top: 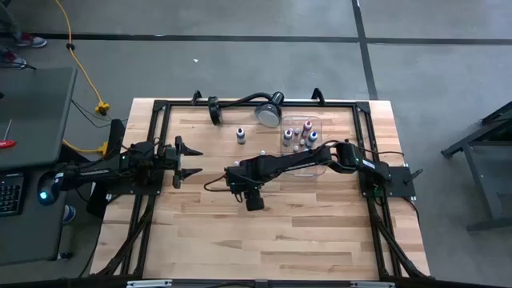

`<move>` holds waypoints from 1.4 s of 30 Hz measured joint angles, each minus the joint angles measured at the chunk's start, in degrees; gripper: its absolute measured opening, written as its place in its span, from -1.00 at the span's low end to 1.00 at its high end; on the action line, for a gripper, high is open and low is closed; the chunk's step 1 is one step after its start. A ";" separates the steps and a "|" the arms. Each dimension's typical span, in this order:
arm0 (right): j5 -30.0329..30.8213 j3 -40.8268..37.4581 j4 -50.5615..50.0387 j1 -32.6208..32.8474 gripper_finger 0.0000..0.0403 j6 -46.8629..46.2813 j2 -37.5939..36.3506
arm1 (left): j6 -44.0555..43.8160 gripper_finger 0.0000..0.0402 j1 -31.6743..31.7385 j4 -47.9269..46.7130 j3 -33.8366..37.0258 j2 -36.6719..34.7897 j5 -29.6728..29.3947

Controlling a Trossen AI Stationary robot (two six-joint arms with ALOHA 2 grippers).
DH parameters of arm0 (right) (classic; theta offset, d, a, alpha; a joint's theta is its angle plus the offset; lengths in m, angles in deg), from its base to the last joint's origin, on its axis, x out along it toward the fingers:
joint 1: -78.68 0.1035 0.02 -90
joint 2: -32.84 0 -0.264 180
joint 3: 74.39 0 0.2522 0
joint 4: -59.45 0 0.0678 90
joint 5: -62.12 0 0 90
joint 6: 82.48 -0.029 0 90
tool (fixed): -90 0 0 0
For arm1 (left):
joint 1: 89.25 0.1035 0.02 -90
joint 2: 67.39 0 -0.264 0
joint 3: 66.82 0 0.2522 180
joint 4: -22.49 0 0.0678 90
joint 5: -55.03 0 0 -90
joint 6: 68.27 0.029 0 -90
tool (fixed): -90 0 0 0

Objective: Pick & Place food coloring
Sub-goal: Put the small green food coloring bottle into the transparent bin

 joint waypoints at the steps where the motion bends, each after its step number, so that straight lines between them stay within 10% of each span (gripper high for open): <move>1: 0.02 0.02 0.31 0.00 -0.40 0.00 0.00 | 0.00 0.38 0.00 0.01 0.00 0.00 0.00; 29: -1.67 0.83 -2.04 0.01 -0.78 -4.79 -0.36 | 0.00 0.38 0.02 0.00 0.00 0.00 -0.01; 42: 0.39 16.51 -17.28 -0.07 -0.78 -6.38 -0.87 | -0.01 0.38 0.00 0.02 0.00 0.00 -0.01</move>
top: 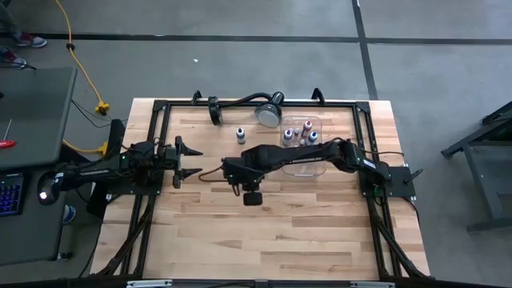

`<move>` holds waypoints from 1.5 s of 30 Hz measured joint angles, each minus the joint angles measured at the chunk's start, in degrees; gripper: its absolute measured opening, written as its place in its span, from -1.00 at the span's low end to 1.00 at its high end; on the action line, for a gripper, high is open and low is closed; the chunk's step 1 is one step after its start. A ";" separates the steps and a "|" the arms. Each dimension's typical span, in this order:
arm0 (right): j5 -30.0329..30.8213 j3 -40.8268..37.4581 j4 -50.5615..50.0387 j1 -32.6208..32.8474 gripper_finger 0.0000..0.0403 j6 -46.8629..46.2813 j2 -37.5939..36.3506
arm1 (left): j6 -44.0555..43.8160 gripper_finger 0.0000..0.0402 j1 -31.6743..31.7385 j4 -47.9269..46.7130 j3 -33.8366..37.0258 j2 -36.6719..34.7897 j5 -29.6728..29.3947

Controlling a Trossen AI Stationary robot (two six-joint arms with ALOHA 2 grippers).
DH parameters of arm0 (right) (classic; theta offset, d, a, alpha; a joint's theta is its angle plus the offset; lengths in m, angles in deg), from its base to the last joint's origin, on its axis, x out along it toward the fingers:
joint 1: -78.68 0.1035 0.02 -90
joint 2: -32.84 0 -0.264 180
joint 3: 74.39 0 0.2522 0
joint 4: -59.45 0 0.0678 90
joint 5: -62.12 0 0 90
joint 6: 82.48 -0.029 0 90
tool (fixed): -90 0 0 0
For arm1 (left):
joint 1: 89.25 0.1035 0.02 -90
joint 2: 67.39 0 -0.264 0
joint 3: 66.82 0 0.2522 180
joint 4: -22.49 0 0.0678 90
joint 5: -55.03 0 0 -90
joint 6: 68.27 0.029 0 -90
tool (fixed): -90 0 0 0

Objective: Pick & Place food coloring
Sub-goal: Put the small green food coloring bottle into the transparent bin

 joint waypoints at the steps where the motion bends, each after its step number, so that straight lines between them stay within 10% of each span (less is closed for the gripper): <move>1: -0.01 1.63 -0.44 -0.05 -0.78 -0.69 0.00 | 0.00 0.38 0.01 -0.02 0.00 0.00 0.01; 14: 1.60 4.99 -5.40 -0.96 -0.78 -9.28 -8.18 | -0.01 0.38 0.02 -0.02 0.00 0.00 0.00; 35: 22.67 4.90 -22.12 -3.34 -0.78 -28.12 -19.58 | -0.01 0.38 0.00 0.00 0.00 0.02 0.00; 45: 25.21 -10.01 -21.61 -4.58 -0.78 -39.84 -34.17 | -0.01 0.38 0.00 0.00 0.00 0.02 0.00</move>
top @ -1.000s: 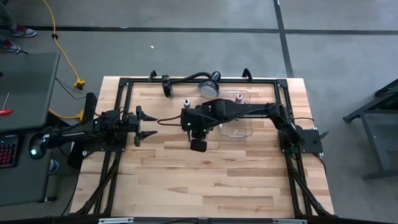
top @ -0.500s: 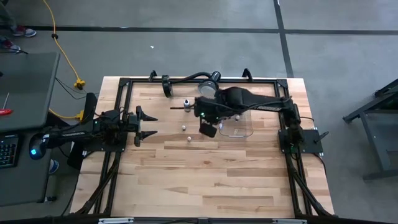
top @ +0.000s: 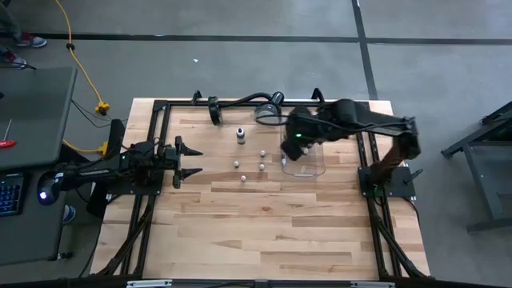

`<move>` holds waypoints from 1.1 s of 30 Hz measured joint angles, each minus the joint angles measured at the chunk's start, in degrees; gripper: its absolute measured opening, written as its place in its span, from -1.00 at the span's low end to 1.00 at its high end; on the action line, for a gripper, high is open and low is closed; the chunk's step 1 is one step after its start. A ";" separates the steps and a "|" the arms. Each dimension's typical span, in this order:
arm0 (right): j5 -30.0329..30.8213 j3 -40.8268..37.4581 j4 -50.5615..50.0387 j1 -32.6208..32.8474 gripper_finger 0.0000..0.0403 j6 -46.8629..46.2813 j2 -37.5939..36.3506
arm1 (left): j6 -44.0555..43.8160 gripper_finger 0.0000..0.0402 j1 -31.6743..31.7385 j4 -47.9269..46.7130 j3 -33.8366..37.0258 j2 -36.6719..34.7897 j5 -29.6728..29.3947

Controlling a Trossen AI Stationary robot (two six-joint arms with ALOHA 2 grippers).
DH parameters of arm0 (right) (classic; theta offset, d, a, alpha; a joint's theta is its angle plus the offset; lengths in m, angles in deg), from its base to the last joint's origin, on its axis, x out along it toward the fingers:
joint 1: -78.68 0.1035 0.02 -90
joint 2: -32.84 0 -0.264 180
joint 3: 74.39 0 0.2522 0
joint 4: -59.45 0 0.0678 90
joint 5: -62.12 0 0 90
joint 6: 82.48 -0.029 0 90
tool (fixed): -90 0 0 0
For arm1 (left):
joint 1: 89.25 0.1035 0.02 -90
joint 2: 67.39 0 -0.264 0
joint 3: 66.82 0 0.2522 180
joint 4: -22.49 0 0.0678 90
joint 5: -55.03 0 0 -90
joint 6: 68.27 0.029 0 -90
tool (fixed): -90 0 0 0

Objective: Pick & Place food coloring
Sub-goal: Put the small green food coloring bottle into the transparent bin

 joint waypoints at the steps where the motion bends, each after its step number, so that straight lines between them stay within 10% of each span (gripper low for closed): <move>1: 0.01 -3.05 0.23 -0.09 -0.78 -1.51 -2.23 | 0.00 0.38 0.02 0.00 0.00 0.00 0.00; 16: -11.96 -41.43 23.71 -3.50 -0.78 -9.71 -18.70 | 0.00 0.38 0.02 0.00 0.00 0.00 0.00; 33: -17.89 -50.46 33.20 -8.48 -0.78 -6.05 -14.19 | 0.00 0.38 0.02 0.00 0.00 0.00 0.00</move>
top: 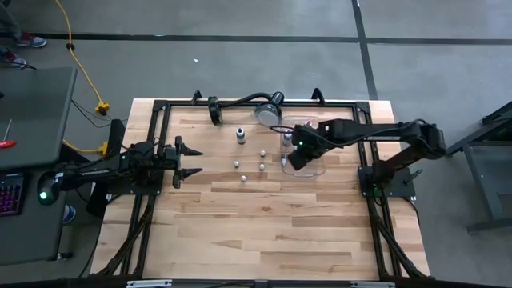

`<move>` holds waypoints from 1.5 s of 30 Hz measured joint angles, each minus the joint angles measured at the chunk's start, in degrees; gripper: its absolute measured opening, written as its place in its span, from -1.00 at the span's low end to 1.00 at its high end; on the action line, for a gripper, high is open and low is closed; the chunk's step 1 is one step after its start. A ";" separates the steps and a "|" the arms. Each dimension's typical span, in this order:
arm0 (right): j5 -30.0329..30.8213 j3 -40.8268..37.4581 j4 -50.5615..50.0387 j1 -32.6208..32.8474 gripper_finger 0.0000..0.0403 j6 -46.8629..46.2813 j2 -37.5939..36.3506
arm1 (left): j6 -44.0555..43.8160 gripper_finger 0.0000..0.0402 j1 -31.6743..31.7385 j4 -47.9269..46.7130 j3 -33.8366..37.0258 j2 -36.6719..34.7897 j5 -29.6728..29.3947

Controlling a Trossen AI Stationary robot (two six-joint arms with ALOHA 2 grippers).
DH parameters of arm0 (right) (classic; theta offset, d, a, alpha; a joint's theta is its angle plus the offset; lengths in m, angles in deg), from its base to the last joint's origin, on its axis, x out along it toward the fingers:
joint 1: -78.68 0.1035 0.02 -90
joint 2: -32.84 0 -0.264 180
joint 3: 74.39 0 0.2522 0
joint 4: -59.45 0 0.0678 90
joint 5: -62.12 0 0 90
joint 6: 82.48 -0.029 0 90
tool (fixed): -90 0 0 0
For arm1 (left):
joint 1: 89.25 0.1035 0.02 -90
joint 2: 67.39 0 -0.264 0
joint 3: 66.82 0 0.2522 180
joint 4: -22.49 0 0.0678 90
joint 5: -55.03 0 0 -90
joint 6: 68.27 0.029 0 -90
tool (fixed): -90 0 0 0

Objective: Pick & Place food coloring
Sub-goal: Put the small green food coloring bottle into the transparent bin

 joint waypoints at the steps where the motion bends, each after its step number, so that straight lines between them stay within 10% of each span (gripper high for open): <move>1: -0.09 0.00 0.06 -0.21 -0.78 0.09 0.78 | 0.00 0.38 0.00 0.00 0.00 0.00 0.02; 45: 4.63 -7.82 21.88 -5.35 -0.78 -0.10 12.98 | 0.02 0.38 -0.02 0.00 0.00 -0.02 0.00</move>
